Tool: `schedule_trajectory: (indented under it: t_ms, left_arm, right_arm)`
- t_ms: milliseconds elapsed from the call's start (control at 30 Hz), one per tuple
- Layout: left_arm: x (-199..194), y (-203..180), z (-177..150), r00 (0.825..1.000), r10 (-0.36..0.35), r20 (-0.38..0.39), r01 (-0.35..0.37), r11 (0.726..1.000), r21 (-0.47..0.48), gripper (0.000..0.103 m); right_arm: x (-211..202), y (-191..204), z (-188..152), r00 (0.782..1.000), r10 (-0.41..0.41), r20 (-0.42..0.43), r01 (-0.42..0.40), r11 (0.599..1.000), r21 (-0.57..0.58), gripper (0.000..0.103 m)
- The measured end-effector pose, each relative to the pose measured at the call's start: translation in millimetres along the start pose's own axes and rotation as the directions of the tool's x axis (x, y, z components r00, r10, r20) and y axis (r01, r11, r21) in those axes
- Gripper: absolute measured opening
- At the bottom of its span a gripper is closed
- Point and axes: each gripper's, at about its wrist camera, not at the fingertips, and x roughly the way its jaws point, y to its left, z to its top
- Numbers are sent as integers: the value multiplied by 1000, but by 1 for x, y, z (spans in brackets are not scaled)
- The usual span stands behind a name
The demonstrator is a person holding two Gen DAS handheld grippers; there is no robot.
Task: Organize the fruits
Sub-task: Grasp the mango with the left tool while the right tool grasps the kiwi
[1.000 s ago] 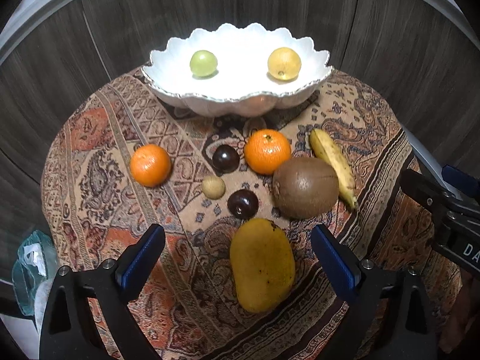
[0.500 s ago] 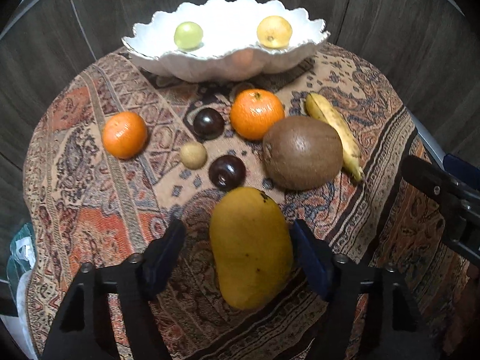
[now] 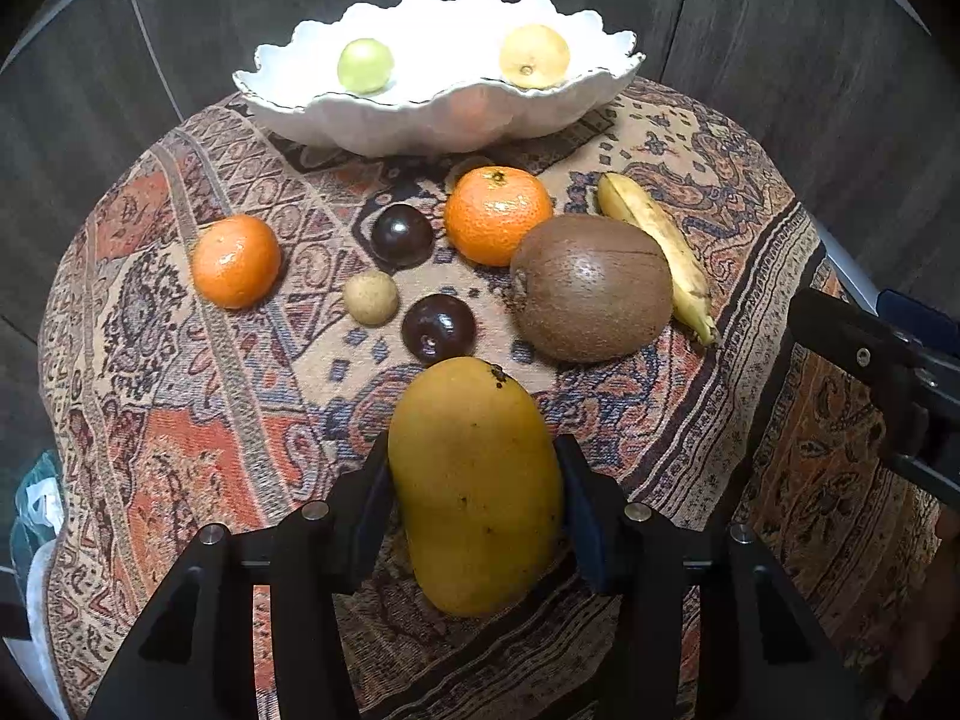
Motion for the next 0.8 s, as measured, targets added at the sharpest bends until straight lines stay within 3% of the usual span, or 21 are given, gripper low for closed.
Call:
schedule_trajectory:
  t_ms: [433,800]
  left_arm:
    - [-22,53,7,997,57,50,-52,993,-108,50]
    - [-21,105,6,995,91,45,-80,974,-211,50]
  right_arm:
    - [-1,41,17,999,54,-2,-54,997,-55,89]
    - [18,91,33,996,74,-43,-79,991,-110,89]
